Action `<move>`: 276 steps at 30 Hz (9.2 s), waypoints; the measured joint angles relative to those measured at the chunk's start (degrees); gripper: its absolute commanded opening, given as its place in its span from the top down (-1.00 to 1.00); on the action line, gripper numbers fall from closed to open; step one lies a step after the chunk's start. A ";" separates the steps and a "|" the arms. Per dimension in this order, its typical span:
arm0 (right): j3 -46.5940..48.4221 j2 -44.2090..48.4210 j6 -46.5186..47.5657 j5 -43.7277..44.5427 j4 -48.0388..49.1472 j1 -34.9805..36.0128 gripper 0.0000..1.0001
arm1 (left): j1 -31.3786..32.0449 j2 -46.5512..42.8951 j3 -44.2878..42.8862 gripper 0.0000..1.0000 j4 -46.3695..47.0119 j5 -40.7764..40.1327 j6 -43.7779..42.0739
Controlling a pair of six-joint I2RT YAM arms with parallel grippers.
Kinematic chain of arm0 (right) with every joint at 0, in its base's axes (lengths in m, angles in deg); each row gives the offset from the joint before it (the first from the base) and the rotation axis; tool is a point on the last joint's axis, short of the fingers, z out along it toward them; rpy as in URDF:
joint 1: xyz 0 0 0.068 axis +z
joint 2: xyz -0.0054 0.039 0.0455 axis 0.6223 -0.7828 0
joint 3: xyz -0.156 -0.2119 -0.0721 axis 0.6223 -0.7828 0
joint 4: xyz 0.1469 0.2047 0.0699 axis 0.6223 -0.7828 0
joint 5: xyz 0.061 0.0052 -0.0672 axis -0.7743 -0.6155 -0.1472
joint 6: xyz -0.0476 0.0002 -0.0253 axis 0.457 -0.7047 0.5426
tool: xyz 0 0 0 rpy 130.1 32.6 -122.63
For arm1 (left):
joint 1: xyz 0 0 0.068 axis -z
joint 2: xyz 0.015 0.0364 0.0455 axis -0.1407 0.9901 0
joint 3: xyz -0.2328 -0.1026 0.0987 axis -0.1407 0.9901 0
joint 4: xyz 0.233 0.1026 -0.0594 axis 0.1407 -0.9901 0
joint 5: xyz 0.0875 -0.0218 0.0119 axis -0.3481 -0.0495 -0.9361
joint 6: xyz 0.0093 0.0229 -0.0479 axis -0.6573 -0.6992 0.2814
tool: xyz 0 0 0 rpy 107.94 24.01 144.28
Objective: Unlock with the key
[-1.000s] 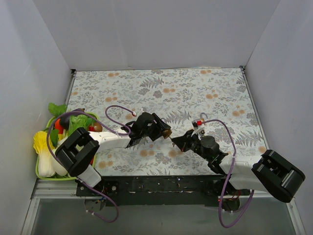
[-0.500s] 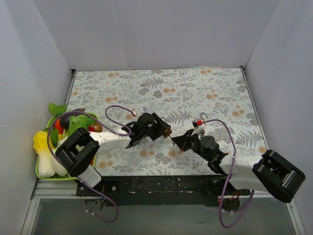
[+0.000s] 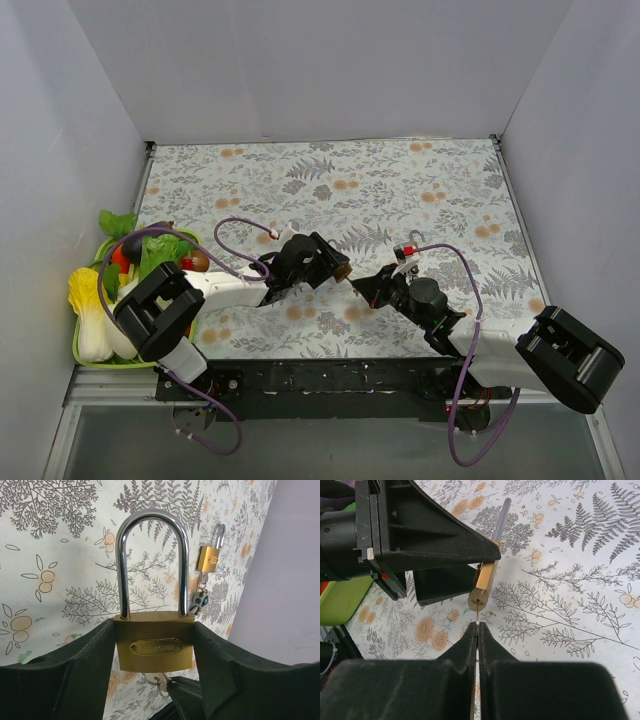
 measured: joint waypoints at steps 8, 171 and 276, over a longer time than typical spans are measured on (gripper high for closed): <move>0.00 0.00 0.52 1.68 -0.26 1.27 0.97 | 0.72 -0.24 1.75 1.00 2.16 -1.07 0.11; 15.80 29.09 -9.09 -11.61 -18.60 6.91 0.97 | -2.19 -33.44 7.76 1.00 11.76 46.14 -27.80; 19.65 15.78 -3.04 -48.43 -22.67 1.75 0.73 | -2.80 -20.90 -21.27 1.00 -55.91 58.38 -66.79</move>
